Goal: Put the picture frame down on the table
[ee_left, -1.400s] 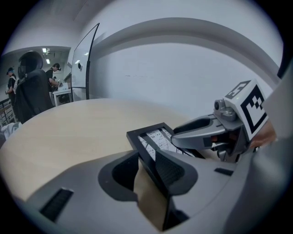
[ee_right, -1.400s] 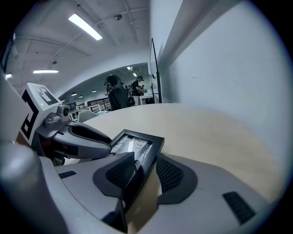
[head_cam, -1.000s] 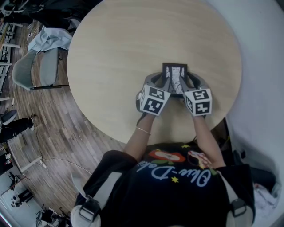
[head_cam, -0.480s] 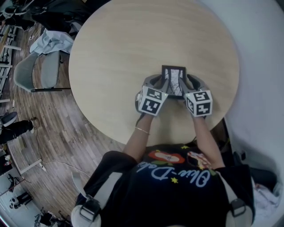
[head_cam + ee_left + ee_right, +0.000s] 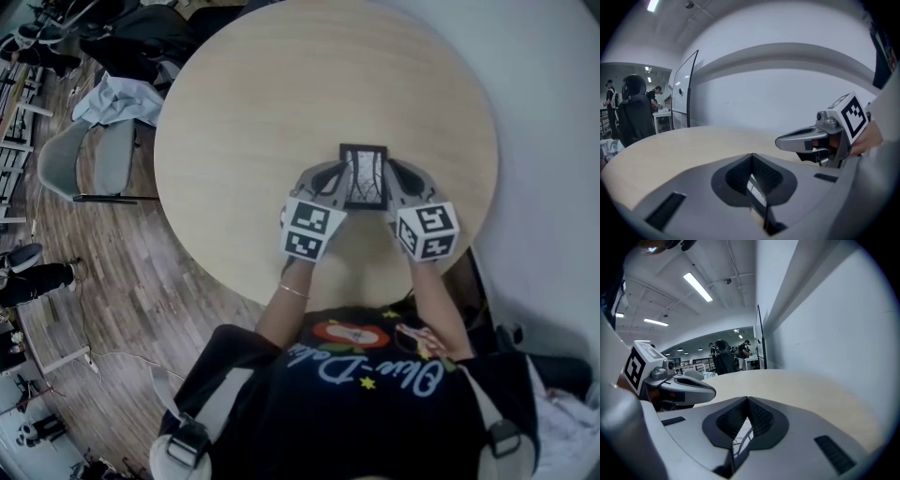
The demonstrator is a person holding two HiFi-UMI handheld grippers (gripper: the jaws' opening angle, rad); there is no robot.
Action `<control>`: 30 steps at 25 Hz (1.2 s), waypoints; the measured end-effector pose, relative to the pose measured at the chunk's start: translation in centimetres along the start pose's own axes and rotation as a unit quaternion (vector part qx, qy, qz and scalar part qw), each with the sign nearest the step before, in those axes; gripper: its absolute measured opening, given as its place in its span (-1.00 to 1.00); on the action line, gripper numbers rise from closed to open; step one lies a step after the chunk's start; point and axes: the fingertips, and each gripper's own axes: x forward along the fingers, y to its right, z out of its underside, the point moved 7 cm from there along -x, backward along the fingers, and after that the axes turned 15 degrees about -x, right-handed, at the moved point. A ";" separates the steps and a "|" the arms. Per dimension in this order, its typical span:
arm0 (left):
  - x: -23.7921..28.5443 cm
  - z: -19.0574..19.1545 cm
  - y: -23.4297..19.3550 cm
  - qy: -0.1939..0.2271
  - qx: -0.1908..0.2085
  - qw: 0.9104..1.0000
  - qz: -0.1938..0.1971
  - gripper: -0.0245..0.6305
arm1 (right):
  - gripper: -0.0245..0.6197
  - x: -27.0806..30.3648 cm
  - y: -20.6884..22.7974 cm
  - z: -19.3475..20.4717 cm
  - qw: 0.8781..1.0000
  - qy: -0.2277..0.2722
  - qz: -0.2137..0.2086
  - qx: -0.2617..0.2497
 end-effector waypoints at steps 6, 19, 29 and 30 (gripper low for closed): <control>-2.9 -2.4 1.8 0.046 0.018 0.999 0.007 -0.93 | -0.93 -3.1 -0.3 -3.5 0.999 0.054 0.005 0.001; -4.8 -2.2 3.7 0.036 0.043 0.998 0.017 -0.93 | -0.93 -5.2 -1.4 -4.5 0.998 0.062 0.006 -0.010; -4.5 -2.0 4.3 0.035 0.043 0.998 0.022 -0.93 | -0.93 -5.9 -1.1 -4.0 0.998 0.060 0.011 -0.014; -4.5 -1.9 4.4 0.035 0.042 0.998 0.021 -0.92 | -0.93 -6.0 -1.1 -3.9 0.998 0.059 0.011 -0.014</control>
